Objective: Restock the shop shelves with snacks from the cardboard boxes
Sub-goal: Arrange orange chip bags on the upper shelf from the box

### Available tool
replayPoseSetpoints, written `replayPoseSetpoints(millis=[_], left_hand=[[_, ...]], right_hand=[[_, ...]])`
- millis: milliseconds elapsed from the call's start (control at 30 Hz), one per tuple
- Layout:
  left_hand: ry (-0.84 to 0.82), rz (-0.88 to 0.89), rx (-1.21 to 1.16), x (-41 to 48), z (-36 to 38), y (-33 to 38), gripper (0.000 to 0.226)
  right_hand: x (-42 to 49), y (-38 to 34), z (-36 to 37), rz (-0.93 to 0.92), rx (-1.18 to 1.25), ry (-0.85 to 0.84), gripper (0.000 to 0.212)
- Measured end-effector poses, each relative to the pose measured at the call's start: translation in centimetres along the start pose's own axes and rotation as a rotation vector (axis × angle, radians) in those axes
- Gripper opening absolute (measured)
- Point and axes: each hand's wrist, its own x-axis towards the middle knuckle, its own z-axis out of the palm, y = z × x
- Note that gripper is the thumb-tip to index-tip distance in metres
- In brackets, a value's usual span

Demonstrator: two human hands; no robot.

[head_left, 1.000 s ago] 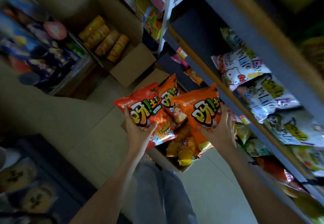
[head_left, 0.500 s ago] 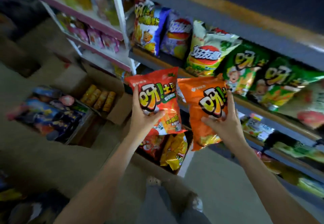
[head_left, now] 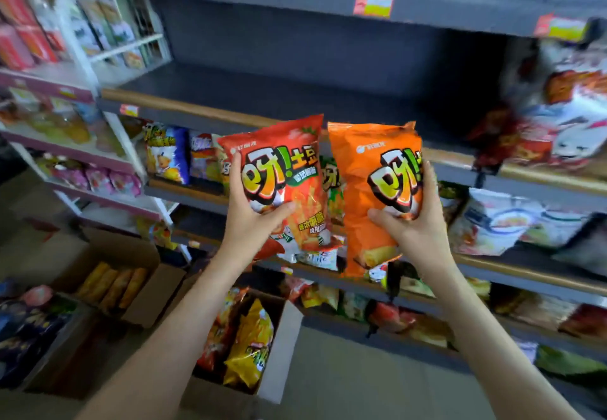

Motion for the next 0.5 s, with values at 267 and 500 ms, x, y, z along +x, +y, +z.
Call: replayPoseSetpoints(millis=[267, 500], left_hand=[[0.015, 0.109, -0.007, 2.4, 6.4, 4.6, 0.110], [0.077, 0.135, 0.007, 6.5, 6.8, 6.4, 0.113]], right_hand=[[5.0, -1.5, -6.1, -0.029, -0.088, 0.116, 0.108], [11.0, -3.8, -4.9, 0.005, -0.178, 0.113, 0.112]])
